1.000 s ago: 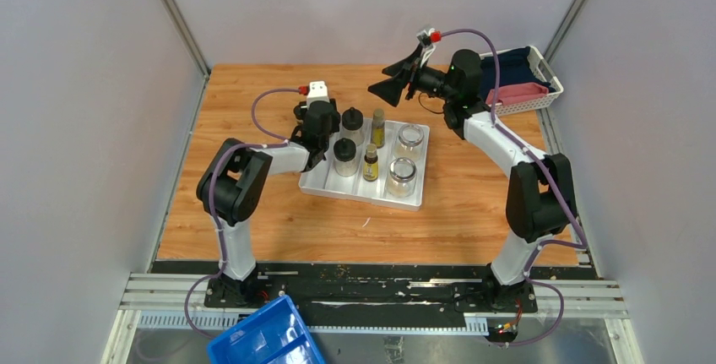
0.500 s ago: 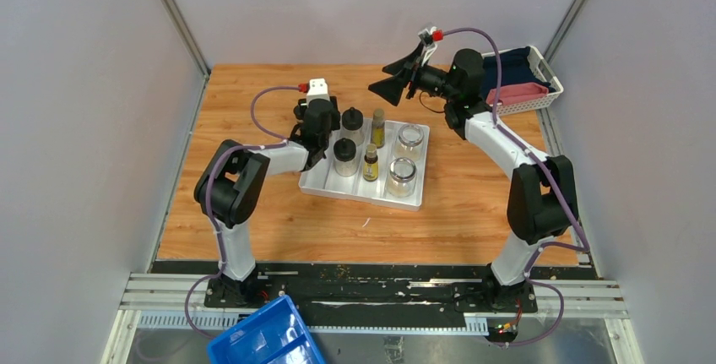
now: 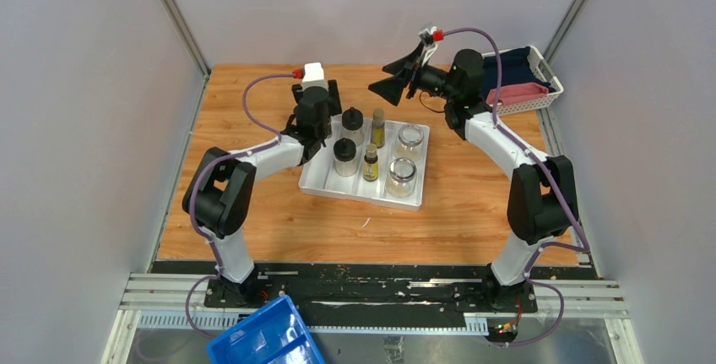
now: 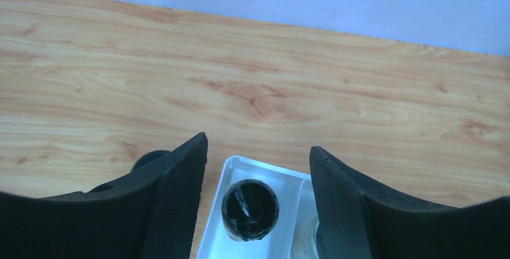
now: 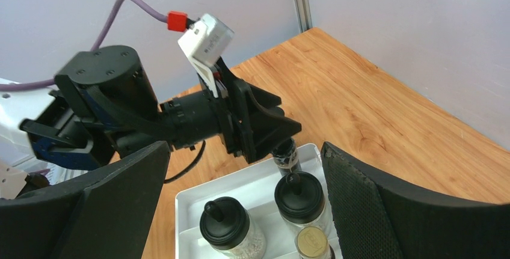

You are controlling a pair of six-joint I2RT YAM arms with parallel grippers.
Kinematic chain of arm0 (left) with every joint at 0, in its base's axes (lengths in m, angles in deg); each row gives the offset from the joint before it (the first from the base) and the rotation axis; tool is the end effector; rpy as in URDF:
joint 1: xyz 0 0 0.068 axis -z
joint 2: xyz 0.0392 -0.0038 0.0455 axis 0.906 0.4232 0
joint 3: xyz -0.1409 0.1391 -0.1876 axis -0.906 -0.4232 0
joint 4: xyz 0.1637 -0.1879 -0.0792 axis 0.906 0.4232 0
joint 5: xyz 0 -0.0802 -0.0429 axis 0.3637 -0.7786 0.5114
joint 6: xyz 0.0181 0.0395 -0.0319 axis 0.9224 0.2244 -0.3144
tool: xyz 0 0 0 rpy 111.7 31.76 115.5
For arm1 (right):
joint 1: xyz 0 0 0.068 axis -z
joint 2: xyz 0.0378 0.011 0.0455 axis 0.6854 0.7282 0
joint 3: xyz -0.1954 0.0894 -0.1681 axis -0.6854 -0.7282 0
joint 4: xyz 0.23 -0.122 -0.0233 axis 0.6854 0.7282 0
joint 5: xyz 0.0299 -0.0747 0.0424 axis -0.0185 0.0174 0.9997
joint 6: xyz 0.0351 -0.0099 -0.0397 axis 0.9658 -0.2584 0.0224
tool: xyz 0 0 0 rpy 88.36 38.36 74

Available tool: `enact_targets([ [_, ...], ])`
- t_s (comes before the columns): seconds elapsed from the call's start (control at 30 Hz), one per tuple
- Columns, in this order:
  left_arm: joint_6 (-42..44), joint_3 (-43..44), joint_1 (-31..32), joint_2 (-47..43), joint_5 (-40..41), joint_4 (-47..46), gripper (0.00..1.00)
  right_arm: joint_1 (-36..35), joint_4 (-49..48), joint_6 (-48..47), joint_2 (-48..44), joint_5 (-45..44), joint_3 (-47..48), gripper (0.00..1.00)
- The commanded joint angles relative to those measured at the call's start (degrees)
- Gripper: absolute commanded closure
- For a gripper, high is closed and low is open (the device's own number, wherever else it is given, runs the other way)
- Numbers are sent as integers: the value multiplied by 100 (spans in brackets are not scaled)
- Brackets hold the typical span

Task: Organize the condiment bottles
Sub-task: Place the bottle in the storage box, then pick up the bottle from the center of the board.

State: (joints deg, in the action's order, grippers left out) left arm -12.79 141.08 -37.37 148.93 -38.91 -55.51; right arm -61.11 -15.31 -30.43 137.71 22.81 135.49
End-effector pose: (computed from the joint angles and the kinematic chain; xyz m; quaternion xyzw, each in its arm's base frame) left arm 0.3729 -0.1751 0.2378 -0.0710 0.7630 -0.0310 0.6417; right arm 0.3730 0.1491 0.3660 -0.3213 0.5637 0.4907 0.5815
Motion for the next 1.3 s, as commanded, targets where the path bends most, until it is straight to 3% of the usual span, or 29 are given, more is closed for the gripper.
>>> enact_targets([
  [0.0,-51,202,-9,-487,468,474,31,80,-289,131,-228,140,-47,0],
  [0.17,-545,845,-342,-445,162,2020,35,75,-363,180,-301,156,-132,0],
  [0.37,-1230,2671,-936,391,-766,4748,39,80,-458,241,-332,164,-179,0],
  [0.47,-1277,3184,-1088,735,-1167,5380,39,80,-541,293,-323,173,-206,0],
  [0.8,-1415,3217,-1197,998,-1582,6010,41,80,-561,330,-246,128,-183,0],
  [1.0,-1405,2669,-1196,716,-1423,5805,41,54,-653,418,-222,127,-215,0],
  [1.27,-1419,2619,-1195,724,-1395,5771,42,46,-609,391,-197,116,-195,0],
])
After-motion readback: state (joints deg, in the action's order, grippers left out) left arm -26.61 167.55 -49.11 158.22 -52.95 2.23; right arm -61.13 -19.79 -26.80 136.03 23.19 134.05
